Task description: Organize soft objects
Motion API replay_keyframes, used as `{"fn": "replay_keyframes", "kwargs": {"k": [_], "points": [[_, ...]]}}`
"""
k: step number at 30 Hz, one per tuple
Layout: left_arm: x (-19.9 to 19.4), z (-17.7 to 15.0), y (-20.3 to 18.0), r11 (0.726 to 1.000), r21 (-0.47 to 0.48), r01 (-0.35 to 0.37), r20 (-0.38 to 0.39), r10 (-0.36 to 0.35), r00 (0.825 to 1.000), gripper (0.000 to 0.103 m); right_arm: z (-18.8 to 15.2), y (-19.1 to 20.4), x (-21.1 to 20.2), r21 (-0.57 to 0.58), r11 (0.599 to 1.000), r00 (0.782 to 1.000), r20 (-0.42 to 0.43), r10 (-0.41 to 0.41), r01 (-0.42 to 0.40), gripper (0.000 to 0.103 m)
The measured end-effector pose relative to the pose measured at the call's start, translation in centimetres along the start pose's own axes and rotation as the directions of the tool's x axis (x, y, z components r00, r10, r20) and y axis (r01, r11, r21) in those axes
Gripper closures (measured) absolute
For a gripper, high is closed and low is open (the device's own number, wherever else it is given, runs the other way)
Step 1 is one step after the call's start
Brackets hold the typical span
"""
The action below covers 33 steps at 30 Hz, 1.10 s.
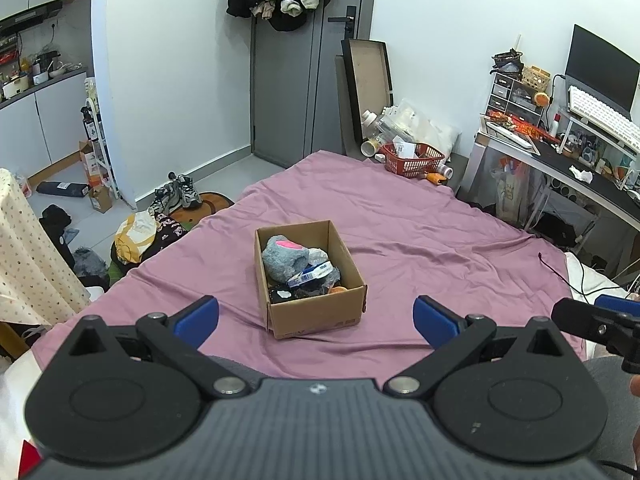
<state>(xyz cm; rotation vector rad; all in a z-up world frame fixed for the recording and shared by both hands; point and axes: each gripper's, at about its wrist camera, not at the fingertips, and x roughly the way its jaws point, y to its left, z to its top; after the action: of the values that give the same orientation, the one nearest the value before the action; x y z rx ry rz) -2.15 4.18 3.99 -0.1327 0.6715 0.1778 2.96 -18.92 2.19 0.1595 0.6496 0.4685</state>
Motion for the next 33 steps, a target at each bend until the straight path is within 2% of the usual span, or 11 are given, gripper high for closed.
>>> {"fn": "replay_keyframes", "kwargs": {"k": [33], "points": [[1.1, -0.7, 0.6, 1.000, -0.015, 0.021, -0.024, -0.021, 0.999, 0.000, -0.4, -0.1, 0.9, 0.005, 1.000, 0.999, -0.028, -0.016, 0.016, 0.000]]}}
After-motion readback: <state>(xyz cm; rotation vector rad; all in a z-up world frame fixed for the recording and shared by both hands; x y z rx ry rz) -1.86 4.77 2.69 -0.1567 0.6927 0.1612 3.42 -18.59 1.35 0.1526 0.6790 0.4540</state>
